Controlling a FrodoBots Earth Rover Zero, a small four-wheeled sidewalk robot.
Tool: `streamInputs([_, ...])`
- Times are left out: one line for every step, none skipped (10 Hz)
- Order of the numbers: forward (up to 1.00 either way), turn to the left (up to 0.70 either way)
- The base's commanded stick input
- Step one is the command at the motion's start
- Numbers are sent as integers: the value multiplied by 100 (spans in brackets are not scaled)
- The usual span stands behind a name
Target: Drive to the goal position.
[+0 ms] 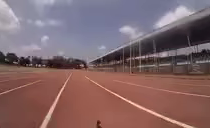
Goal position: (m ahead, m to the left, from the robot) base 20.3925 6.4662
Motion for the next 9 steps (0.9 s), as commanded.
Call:
streamInputs([70,0])
streamInputs([70,0])
streamInputs([70,0])
streamInputs([70,0])
streamInputs([70,0])
streamInputs([70,0])
streamInputs([70,0])
streamInputs([70,0])
streamInputs([70,0])
